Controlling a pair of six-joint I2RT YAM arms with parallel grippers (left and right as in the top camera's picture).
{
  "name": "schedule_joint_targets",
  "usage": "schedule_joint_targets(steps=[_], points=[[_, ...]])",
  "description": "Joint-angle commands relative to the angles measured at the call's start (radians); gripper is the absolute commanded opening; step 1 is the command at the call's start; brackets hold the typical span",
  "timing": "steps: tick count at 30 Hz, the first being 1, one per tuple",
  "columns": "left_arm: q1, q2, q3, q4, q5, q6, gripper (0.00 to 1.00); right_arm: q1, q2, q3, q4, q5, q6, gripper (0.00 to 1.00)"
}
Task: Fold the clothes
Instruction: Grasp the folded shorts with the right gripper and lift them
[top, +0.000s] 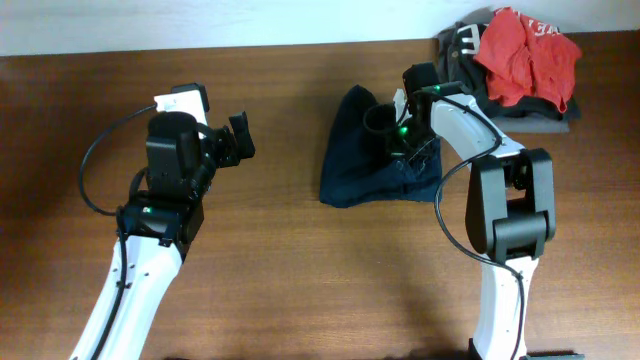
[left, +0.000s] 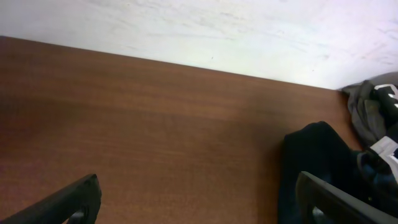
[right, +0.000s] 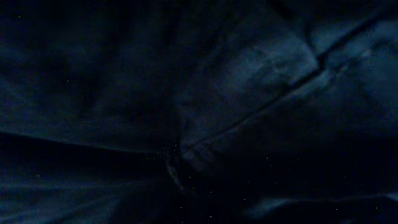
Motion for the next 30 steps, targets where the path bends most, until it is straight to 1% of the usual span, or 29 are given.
schedule_joint_targets(steps=[1, 2, 5, 6, 8, 10, 14, 17, 19, 21, 25, 30], points=[[0.006, 0.007, 0.007, 0.001, -0.012, -0.010, 0.99, -0.050, 0.007, 0.017, -0.055, 0.040, 0.000, 0.10], [0.006, 0.009, 0.007, 0.001, -0.012, -0.010, 0.99, -0.061, -0.001, 0.027, -0.076, 0.026, -0.005, 0.14], [0.006, 0.019, 0.007, 0.002, -0.012, -0.009, 0.99, -0.097, -0.040, 0.049, -0.137, -0.072, -0.045, 0.31], [0.006, 0.026, 0.007, 0.002, -0.012, -0.010, 0.99, -0.116, -0.060, 0.055, -0.163, -0.125, -0.056, 0.45], [0.006, 0.034, 0.007, 0.002, -0.012, -0.009, 0.99, -0.139, -0.082, 0.055, -0.185, -0.183, -0.062, 0.60], [0.006, 0.043, 0.007, 0.002, -0.013, -0.009, 0.99, -0.173, -0.103, 0.055, -0.214, -0.238, -0.080, 0.69], [0.006, 0.053, 0.007, 0.003, -0.038, -0.010, 0.99, -0.241, -0.120, 0.055, -0.259, -0.285, -0.106, 0.73], [0.006, 0.053, 0.007, 0.004, -0.039, -0.009, 0.99, -0.292, -0.120, 0.057, -0.288, -0.306, -0.132, 0.75], [0.006, 0.053, 0.007, 0.004, -0.039, -0.009, 0.99, -0.327, -0.120, 0.056, -0.306, -0.234, -0.132, 0.75], [0.006, 0.053, 0.007, 0.004, -0.039, -0.009, 0.99, -0.369, -0.120, 0.054, -0.313, -0.132, -0.130, 0.79], [0.006, 0.053, 0.007, 0.003, -0.038, -0.009, 0.99, -0.383, -0.117, 0.031, -0.286, -0.119, -0.131, 0.82], [0.006, 0.053, 0.007, 0.003, -0.038, -0.009, 0.99, -0.365, -0.116, -0.063, -0.197, -0.120, -0.128, 0.87]])
